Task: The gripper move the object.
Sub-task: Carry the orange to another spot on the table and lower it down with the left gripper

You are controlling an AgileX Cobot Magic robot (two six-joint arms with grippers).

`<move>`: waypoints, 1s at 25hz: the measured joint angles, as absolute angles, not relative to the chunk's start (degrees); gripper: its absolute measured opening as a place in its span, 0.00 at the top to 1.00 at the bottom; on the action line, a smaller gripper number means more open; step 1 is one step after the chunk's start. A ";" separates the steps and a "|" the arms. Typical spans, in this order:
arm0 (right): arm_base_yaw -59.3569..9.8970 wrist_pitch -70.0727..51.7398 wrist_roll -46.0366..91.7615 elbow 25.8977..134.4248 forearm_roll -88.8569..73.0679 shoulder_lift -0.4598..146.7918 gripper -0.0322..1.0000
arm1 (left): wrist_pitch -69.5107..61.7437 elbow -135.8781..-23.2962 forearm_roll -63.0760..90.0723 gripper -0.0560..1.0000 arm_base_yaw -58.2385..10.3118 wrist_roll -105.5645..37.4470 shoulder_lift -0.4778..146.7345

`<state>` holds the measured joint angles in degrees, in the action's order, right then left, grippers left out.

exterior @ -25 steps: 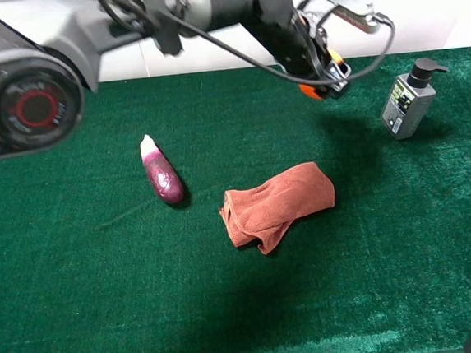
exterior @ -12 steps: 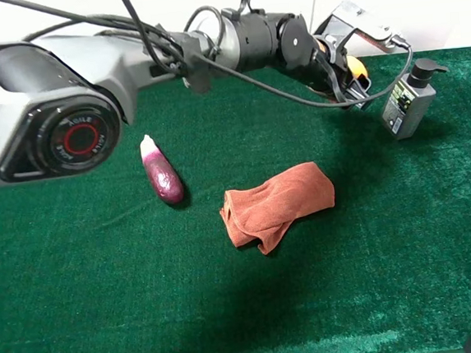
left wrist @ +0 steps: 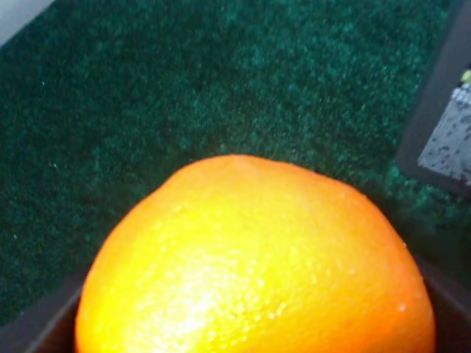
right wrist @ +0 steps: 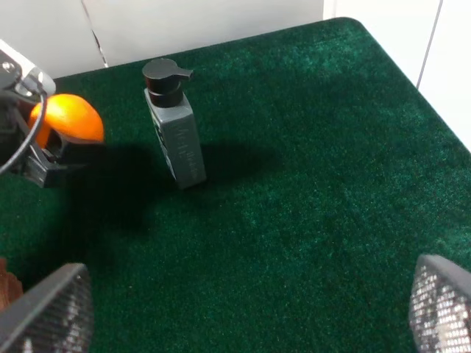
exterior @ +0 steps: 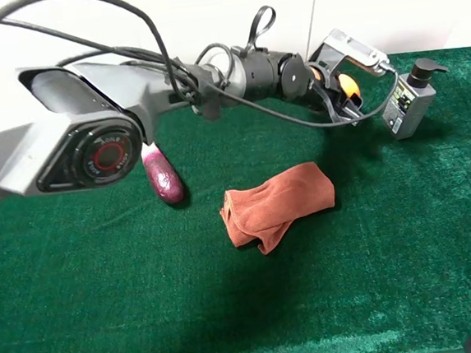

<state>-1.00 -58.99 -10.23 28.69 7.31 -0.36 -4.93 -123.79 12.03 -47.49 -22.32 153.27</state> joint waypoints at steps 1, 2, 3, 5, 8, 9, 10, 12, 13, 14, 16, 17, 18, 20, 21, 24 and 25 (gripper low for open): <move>-1.00 -58.99 -10.23 28.69 7.29 -0.36 0.34 | -4.28 -123.79 12.03 0.24 -47.49 -22.32 153.69; -1.00 -58.99 -10.23 28.69 7.16 -0.36 0.34 | -3.46 -123.79 12.03 0.24 -47.49 -22.27 153.99; -1.00 -58.99 -10.23 28.69 7.12 -0.36 0.34 | -3.00 -123.79 12.03 0.24 -47.49 -22.27 154.40; -1.00 -58.99 -10.23 28.69 7.12 -0.36 0.34 | -2.40 -123.79 12.03 0.24 -47.49 -22.27 154.85; -1.00 -58.99 -10.23 28.69 7.10 -0.36 0.34 | -1.72 -123.79 12.03 0.24 -47.49 -22.27 155.18; -1.00 -58.99 -10.23 28.69 7.10 -0.36 0.34 | -1.50 -123.79 12.03 0.24 -47.49 -22.21 155.19; -1.00 -58.99 -10.23 28.69 7.10 -0.36 0.34 | -1.07 -123.79 12.03 0.24 -47.49 -22.21 155.19; -1.00 -58.99 -10.23 28.69 7.10 -0.36 0.34 | 0.00 -123.79 12.03 0.24 -47.49 -22.21 155.19; -1.00 -58.99 -10.23 28.69 7.10 -0.36 0.34 | 0.00 -123.79 12.03 0.24 -47.49 -22.21 155.19; -1.00 -58.99 -10.23 28.69 7.10 -0.36 0.34 | 0.31 -123.79 12.03 0.24 -47.49 -22.21 155.19; -1.00 -58.99 -10.23 28.69 7.10 -0.36 0.34 | 0.53 -123.79 12.03 0.24 -47.49 -22.21 155.19; -1.00 -58.99 -10.23 28.69 7.10 -0.36 0.34 | 0.53 -123.79 12.04 0.24 -47.49 -22.21 155.19; -1.00 -58.99 -10.23 28.69 7.10 -0.36 0.34 | 0.53 -123.79 12.04 0.24 -47.51 -22.21 155.19; -1.00 -58.99 -10.23 28.69 7.10 -0.36 0.34 | 0.53 -123.79 12.14 0.24 -47.72 -22.21 155.19; -1.00 -58.99 -10.23 28.69 7.10 -0.36 0.34 | 0.58 -123.79 12.14 0.24 -47.84 -22.21 155.19; -1.00 -58.99 -10.23 28.69 7.10 -0.36 0.34 | 0.58 -123.79 12.14 0.24 -48.51 -22.21 155.19; -1.00 -58.99 -10.23 28.69 7.10 -0.36 0.34 | 0.58 -123.79 12.14 0.24 -48.76 -22.21 155.19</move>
<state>-1.00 -58.99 -10.23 28.69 7.10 -0.36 0.58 -123.79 12.14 -48.76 -22.21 155.19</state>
